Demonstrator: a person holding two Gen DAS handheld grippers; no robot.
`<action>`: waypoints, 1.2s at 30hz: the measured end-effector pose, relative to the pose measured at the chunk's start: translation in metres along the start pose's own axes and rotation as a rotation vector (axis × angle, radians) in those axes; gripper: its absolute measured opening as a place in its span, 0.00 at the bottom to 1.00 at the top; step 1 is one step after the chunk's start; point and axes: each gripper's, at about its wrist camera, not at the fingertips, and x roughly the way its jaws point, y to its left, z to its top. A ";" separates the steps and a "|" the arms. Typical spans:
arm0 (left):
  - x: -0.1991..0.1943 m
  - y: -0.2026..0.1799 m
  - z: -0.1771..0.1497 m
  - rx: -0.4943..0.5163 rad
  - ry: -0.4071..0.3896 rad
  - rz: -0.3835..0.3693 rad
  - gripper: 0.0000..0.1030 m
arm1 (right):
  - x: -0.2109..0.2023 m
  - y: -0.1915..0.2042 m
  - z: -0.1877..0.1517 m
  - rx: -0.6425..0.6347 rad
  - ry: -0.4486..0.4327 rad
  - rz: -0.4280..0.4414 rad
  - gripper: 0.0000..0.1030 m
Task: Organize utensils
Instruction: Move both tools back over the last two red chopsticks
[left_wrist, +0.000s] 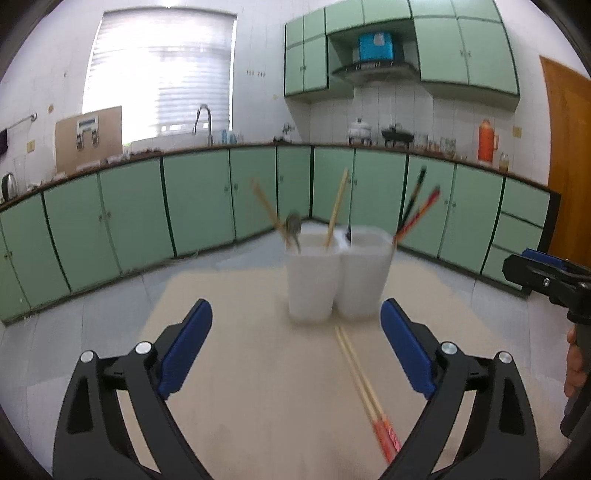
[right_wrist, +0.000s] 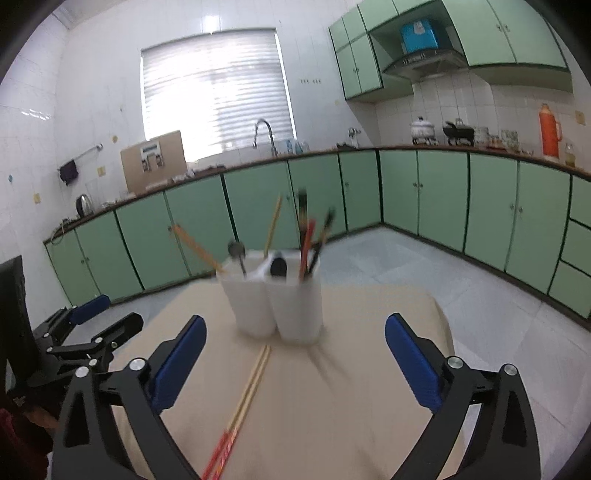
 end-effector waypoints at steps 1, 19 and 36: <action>0.000 0.002 -0.008 -0.005 0.019 0.001 0.89 | 0.001 0.000 -0.008 0.006 0.016 -0.004 0.94; 0.001 0.016 -0.090 -0.003 0.226 0.047 0.90 | 0.012 0.035 -0.117 -0.013 0.256 0.007 0.74; 0.002 0.013 -0.090 -0.001 0.265 0.064 0.90 | 0.019 0.075 -0.146 -0.083 0.367 0.062 0.28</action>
